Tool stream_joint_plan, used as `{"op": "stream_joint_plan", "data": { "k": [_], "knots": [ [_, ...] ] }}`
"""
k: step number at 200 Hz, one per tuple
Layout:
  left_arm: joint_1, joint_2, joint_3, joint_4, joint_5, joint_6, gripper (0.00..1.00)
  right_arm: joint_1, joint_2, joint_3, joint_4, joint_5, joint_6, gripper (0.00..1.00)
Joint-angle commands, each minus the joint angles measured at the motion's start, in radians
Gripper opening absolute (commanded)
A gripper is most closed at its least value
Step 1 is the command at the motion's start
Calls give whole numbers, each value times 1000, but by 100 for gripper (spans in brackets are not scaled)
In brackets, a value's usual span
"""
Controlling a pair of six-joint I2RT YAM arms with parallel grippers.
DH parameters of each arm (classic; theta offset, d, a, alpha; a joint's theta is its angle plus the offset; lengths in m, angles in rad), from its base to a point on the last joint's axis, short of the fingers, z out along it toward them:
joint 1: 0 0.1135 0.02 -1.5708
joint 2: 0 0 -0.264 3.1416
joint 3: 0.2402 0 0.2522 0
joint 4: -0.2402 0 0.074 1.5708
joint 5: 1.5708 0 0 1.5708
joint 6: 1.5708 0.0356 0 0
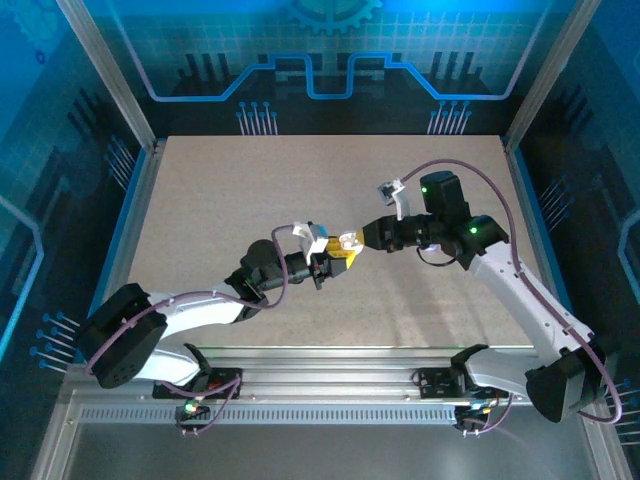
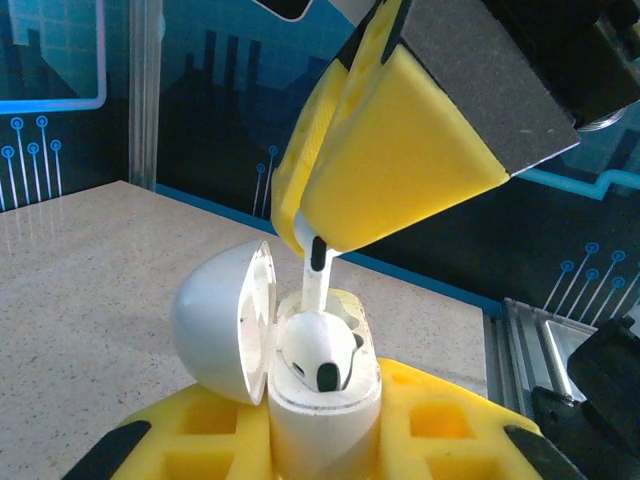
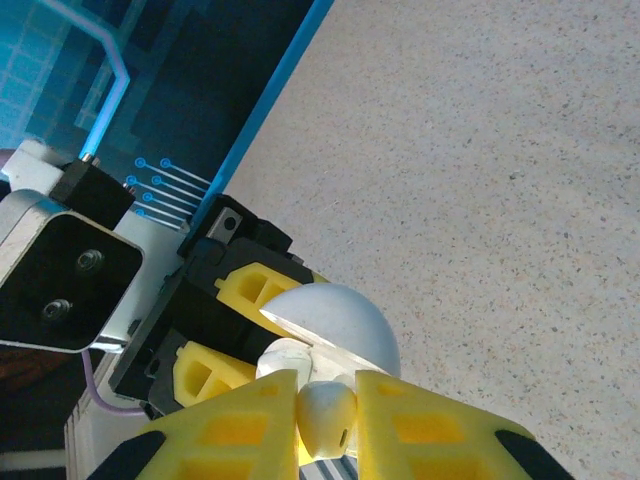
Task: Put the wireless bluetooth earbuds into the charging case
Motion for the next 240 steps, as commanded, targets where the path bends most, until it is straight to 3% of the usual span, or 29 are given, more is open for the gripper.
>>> {"op": "stream_joint_plan", "data": {
  "k": [1, 100, 240],
  "knots": [
    [-6, -22, 36, 72, 37, -7, 17, -16, 14, 15, -47, -56, -60, 20],
    [-8, -23, 36, 104, 80, -31, 17, -51, 46, 53, -154, -139, -209, 19],
    [-8, -17, 40, 149, 121, -65, 17, -53, 7, 27, -156, -187, -364, 20]
  ]
}}
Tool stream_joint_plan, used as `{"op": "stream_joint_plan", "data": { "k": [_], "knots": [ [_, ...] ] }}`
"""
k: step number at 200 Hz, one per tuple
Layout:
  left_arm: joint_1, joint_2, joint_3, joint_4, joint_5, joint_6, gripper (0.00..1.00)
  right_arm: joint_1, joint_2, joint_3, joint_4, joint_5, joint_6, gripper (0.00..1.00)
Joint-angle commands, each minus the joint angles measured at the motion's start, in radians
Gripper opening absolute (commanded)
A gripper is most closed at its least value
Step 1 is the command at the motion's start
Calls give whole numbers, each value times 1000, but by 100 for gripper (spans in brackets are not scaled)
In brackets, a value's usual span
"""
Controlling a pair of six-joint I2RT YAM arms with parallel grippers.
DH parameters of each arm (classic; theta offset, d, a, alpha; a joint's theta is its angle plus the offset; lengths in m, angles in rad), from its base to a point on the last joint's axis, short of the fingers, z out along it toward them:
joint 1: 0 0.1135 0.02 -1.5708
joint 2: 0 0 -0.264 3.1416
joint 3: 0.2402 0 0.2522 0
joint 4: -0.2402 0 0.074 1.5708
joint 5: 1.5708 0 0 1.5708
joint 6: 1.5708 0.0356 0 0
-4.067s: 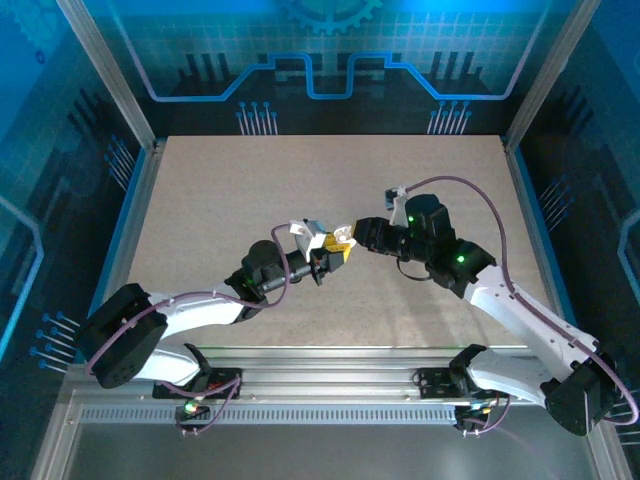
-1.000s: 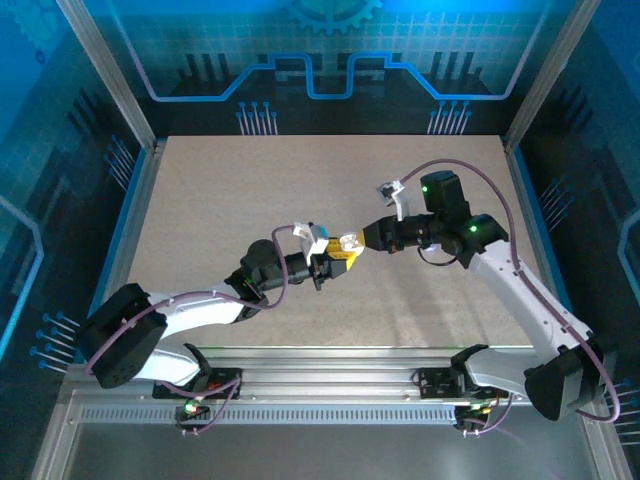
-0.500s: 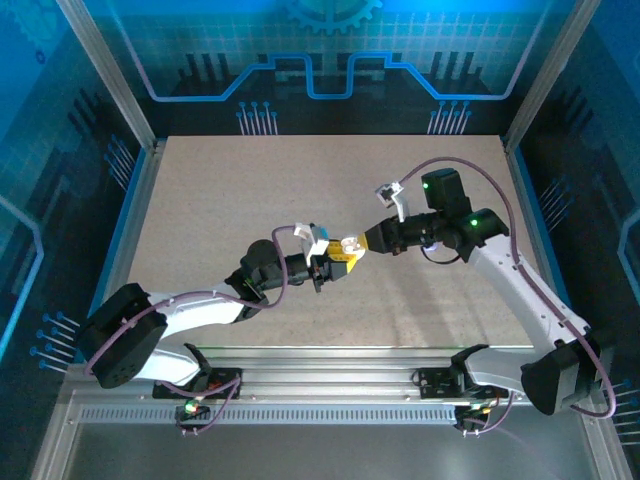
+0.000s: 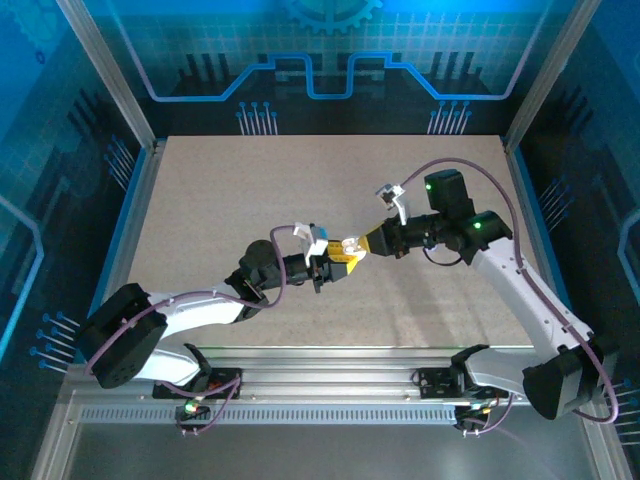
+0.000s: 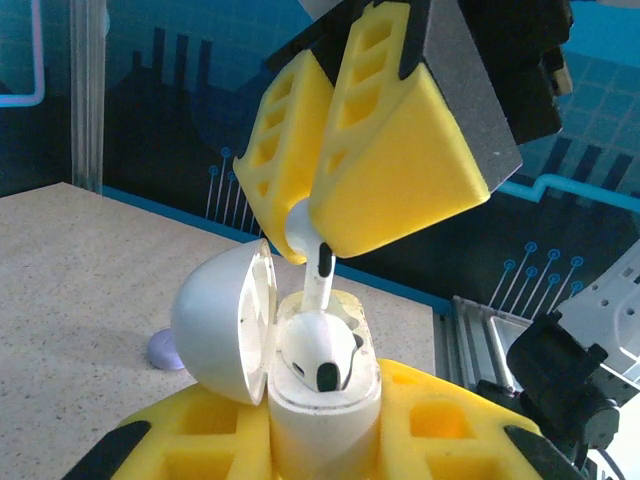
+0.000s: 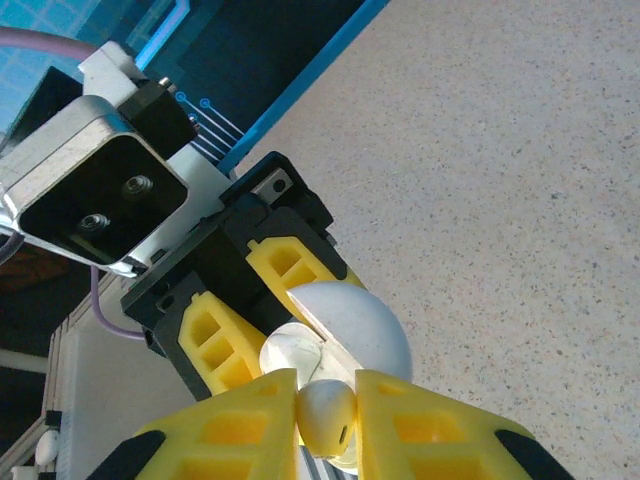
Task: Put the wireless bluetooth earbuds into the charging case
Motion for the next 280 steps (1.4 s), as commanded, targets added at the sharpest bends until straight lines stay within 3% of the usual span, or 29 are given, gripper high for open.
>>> {"op": "stream_joint_plan", "data": {
  "k": [1, 62, 106, 143, 280],
  "knots": [
    [-8, -17, 40, 113, 27, -13, 17, -9, -7, -1, -59, -38, -74, 20],
    [-7, -11, 44, 112, 33, -3, 17, -9, 23, 12, -108, -18, -97, 19],
    [-16, -26, 36, 85, -4, 65, 17, -18, -24, -42, -17, 6, -19, 18],
    [-21, -34, 43, 70, 15, 80, 17, -23, -22, -47, -11, -33, -47, 19],
    [-72, -86, 8, 42, -169, 216, 17, -2, -154, -202, 193, 96, 182, 18]
  ]
}}
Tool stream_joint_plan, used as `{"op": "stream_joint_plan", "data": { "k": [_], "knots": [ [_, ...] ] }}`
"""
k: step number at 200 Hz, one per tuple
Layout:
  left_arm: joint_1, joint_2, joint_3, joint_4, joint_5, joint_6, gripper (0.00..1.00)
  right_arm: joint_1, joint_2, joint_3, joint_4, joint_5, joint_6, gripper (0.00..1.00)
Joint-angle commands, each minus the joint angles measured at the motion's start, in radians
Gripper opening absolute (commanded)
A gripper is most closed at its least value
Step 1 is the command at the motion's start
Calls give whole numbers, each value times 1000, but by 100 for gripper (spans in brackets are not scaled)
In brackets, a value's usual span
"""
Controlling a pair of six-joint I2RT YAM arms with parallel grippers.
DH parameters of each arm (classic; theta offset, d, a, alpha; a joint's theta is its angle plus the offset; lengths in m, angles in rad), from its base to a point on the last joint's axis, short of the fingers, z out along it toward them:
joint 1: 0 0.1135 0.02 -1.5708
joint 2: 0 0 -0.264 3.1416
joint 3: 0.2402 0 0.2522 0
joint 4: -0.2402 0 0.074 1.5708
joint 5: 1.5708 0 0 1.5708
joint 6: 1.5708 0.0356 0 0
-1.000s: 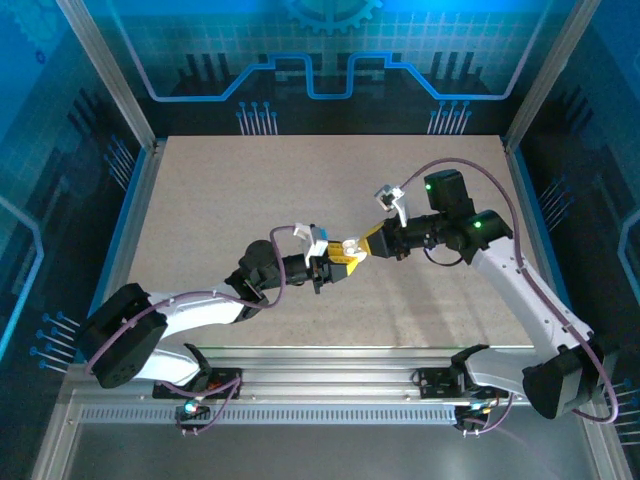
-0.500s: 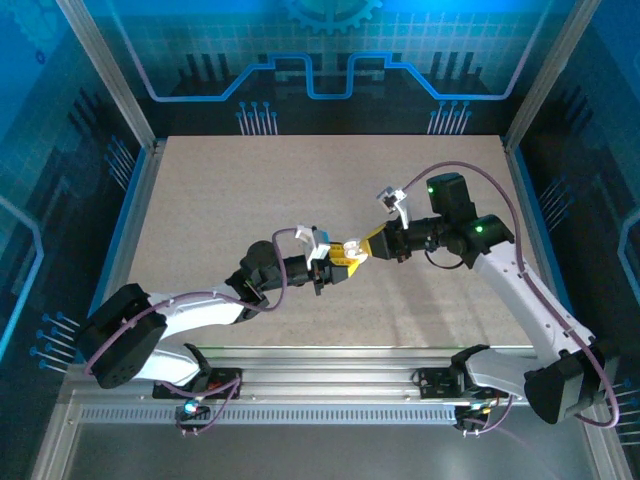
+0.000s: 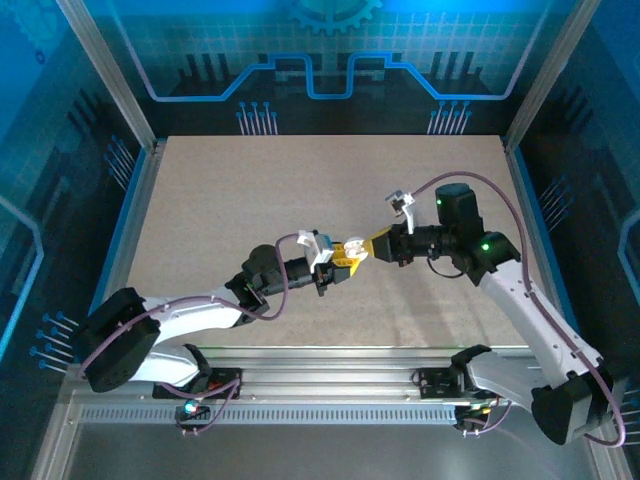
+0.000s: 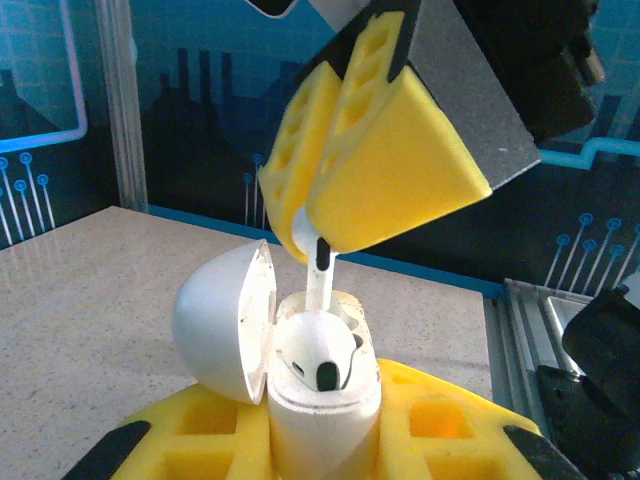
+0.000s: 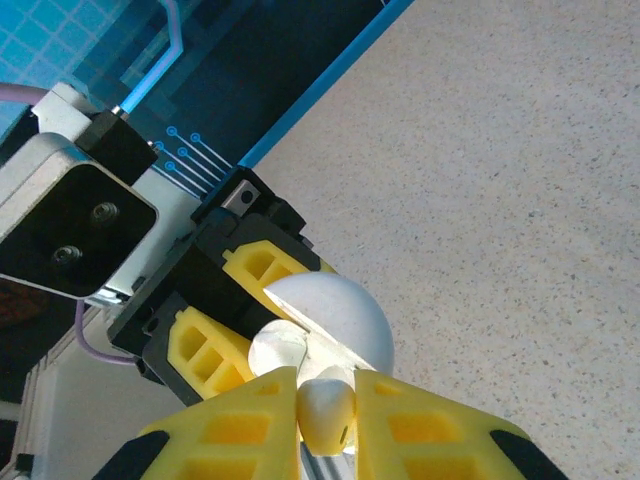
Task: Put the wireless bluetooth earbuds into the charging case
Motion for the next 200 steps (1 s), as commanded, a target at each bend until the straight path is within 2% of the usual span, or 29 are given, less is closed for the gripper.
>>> {"op": "stream_joint_plan", "data": {
  "k": [1, 74, 133, 200],
  "knots": [
    [-13, -49, 9, 110, -38, 48, 17, 9, -12, -41, 21, 49, 59, 18],
    [-50, -55, 3, 95, -95, 127, 17, 22, -6, -71, 38, 107, 149, 17],
    [-84, -62, -8, 99, -172, 221, 17, 42, -34, -114, 78, 106, 218, 18],
    [-90, -65, -16, 113, -187, 233, 17, 50, -52, -153, 148, 68, 251, 18]
  ]
}}
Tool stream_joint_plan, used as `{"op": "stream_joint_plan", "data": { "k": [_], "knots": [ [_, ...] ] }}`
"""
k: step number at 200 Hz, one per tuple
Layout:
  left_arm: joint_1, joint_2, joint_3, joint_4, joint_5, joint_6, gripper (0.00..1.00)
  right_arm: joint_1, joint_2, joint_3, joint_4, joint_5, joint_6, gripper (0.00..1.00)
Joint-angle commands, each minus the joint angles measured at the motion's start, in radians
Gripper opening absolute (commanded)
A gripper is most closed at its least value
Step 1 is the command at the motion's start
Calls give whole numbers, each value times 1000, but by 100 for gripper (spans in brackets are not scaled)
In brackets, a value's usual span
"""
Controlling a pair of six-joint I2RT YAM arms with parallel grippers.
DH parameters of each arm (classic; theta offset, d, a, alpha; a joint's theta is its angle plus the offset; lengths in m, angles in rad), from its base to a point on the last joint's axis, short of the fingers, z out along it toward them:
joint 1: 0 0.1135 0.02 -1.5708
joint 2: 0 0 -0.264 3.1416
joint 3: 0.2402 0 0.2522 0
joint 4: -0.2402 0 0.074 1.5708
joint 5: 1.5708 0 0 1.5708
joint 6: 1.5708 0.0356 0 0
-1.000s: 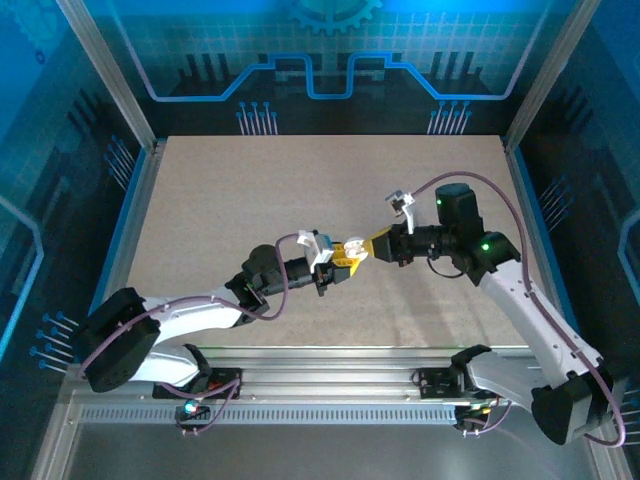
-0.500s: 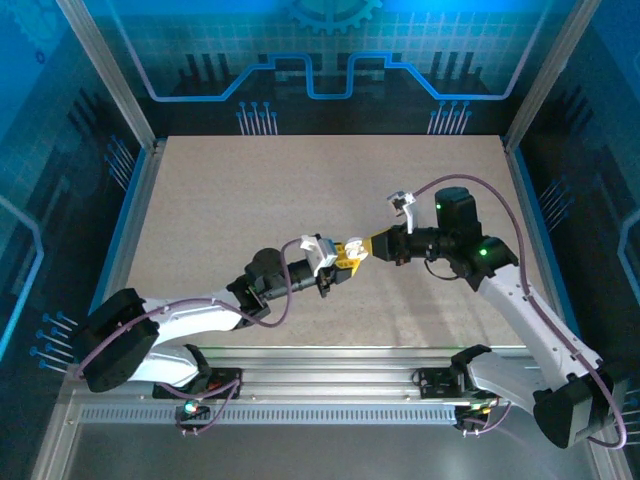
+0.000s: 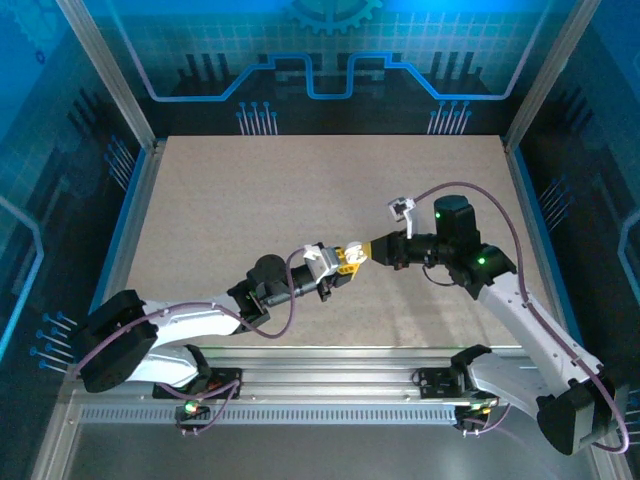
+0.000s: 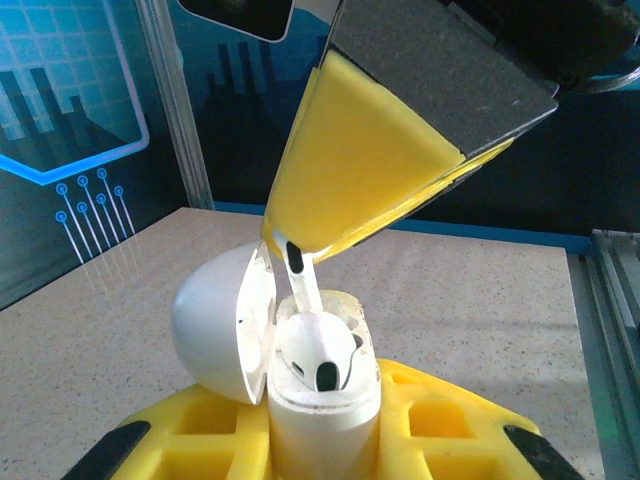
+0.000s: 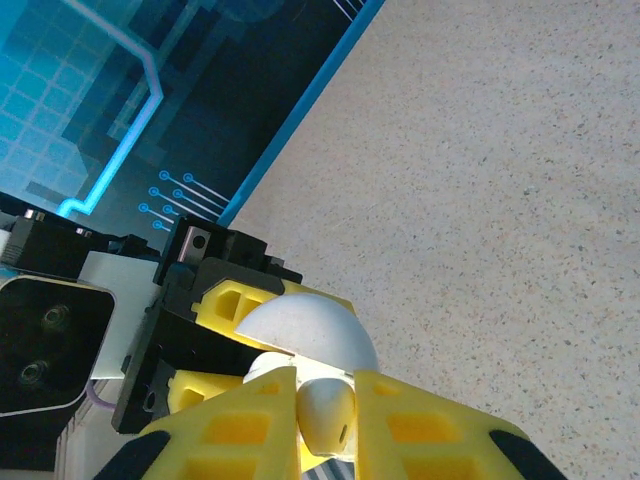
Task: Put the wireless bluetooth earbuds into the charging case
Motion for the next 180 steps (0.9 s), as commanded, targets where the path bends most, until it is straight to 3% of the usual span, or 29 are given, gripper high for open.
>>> {"op": "stream_joint_plan", "data": {
  "k": [1, 115, 180],
  "knots": [
    [-14, -50, 14, 143, -2, 31, 17, 18, 2, -32, -4, -2, 22, 17],
    [-15, -43, 19, 140, -11, 29, 17, 39, -4, -30, 20, -43, 29, 18],
    [-15, -36, 27, 117, -42, 23, 17, 49, -19, -6, 33, -8, 44, 18]
  ]
}}
